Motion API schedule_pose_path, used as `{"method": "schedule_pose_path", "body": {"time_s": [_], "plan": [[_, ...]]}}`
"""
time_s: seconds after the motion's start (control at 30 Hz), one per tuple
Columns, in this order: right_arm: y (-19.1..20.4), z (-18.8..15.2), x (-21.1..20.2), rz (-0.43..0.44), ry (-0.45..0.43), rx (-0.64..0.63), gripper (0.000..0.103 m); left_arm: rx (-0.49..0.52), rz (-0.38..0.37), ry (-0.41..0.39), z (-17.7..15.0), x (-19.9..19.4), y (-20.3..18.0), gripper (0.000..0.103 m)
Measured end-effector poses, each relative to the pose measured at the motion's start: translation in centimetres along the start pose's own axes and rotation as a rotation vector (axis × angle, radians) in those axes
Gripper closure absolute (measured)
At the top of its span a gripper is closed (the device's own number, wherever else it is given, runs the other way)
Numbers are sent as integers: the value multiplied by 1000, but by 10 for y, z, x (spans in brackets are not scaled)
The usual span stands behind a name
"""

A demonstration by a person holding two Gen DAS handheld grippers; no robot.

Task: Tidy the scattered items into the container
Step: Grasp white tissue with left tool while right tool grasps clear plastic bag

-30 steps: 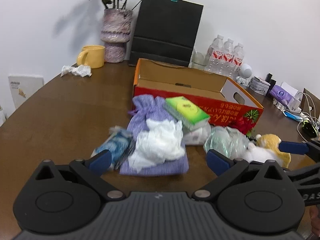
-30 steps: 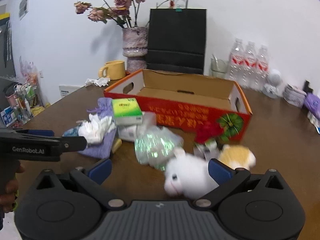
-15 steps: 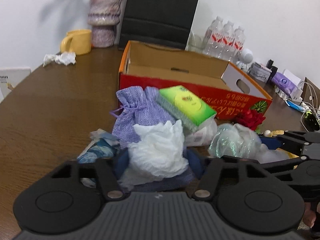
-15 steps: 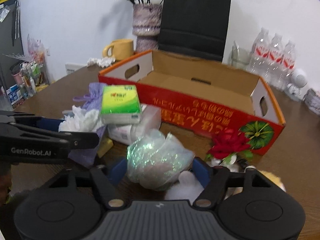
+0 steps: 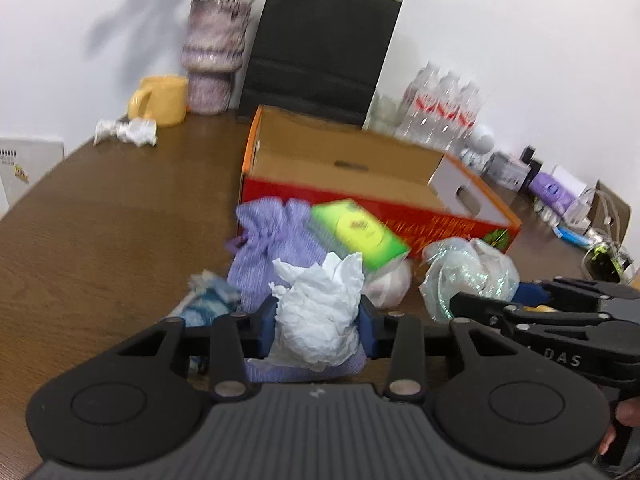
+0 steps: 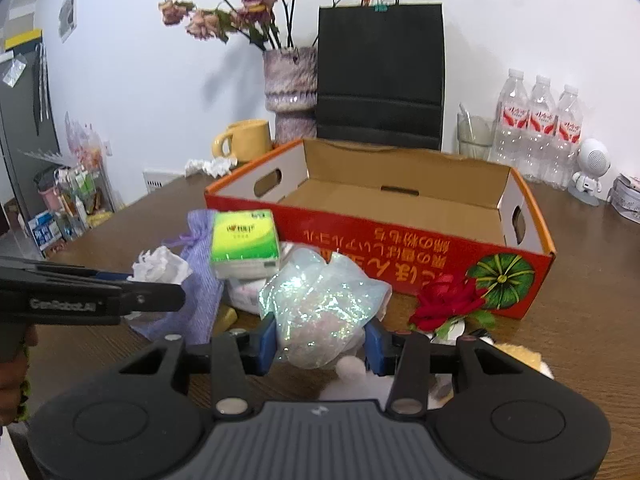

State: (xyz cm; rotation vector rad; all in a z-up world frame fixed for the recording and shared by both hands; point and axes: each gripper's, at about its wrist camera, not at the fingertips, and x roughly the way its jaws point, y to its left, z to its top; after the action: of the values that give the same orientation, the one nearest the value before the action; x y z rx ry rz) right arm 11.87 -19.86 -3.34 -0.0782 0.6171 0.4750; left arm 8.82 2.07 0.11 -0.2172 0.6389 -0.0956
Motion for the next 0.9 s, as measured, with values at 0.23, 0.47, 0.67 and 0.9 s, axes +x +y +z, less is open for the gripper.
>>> {"method": "schedule_pose_path", "body": {"time_s": [0.23,0.47,0.67,0.9], "plan": [[-15,39,-14,-5,-67,-7,60,24,-53,-104,57,-18,-5,62],[-51,114,25,-74,-47,-7,60,27,-48,-70,149,41,-16,62],[-88,166,111,-144,110,42,60,27,37,107,193,148,-24,61],[-117,170,202,-223,273,82,60,-2,126,289,187,248,-14,60]]}}
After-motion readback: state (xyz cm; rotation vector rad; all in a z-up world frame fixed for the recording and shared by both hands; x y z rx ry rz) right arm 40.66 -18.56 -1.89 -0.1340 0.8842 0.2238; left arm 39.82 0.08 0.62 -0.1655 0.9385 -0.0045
